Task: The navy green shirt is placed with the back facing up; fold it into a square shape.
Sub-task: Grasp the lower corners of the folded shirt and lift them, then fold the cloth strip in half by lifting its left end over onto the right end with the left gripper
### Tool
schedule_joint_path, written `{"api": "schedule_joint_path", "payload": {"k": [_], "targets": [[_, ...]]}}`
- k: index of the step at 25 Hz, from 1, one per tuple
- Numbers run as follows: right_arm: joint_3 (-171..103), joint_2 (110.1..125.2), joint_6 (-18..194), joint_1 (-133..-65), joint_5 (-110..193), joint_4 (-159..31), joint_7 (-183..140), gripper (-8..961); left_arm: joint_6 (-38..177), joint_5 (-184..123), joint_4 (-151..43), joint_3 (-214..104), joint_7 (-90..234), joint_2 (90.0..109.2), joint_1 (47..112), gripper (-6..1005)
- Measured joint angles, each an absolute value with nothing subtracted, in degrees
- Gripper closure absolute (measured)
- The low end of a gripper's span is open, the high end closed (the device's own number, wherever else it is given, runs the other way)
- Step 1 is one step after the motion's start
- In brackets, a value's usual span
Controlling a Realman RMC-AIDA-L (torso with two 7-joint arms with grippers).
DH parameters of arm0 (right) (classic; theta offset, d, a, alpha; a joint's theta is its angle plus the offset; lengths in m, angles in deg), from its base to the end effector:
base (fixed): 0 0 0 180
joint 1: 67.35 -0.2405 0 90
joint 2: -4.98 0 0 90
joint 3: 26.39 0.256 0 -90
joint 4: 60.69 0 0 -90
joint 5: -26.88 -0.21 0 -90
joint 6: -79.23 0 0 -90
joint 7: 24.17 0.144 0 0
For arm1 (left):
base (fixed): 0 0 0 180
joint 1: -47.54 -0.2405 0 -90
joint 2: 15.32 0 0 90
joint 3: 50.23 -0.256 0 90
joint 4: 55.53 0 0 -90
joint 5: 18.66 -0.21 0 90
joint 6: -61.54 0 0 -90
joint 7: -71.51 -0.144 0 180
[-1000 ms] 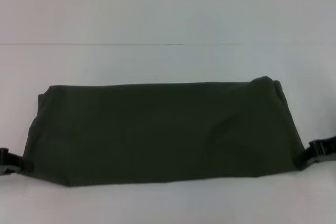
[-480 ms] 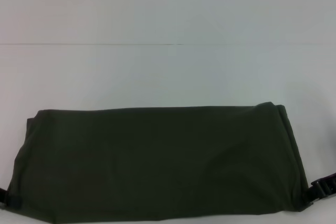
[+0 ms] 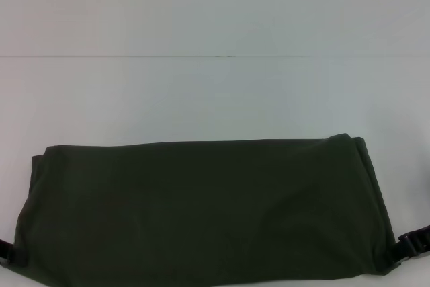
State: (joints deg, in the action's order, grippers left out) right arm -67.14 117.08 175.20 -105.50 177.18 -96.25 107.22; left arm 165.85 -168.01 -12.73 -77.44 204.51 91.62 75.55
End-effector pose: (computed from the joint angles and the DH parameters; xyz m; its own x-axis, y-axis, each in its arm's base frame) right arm 0.3057 0.3187 0.0229 0.3097 -0.9454 0.1012 -0.9438 -0.3186 -0.0879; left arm -0.3555 0.2765 0.0996 0.0954 0.9888 0.1152 0.9942 -0.0888 -0.0607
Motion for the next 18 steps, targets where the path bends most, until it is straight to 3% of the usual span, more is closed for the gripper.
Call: {"api": "schedule_joint_path", "payload": {"k": [7, 13, 16, 18], "targets": [[-66.96, 115.74, 175.47, -104.80, 177.41, -96.84, 109.21, 924, 164.82, -167.98, -12.62, -76.72, 204.81, 91.65, 75.48, 957], [-64.14, 114.68, 176.82, -103.43, 177.12, -100.35, 110.23, 721, 164.61, -168.11, -12.63, -75.90, 204.84, 91.53, 75.37, 956], [-60.89, 114.24, 178.35, -103.13, 177.09, -101.86, 109.89, 478, 164.60, -168.13, -12.61, -75.35, 204.84, 91.53, 75.17, 955], [-56.97, 113.68, 179.56, -102.86, 176.80, -103.36, 108.72, 433, 164.62, -168.14, -12.66, -74.33, 204.84, 91.53, 75.05, 955]]}}
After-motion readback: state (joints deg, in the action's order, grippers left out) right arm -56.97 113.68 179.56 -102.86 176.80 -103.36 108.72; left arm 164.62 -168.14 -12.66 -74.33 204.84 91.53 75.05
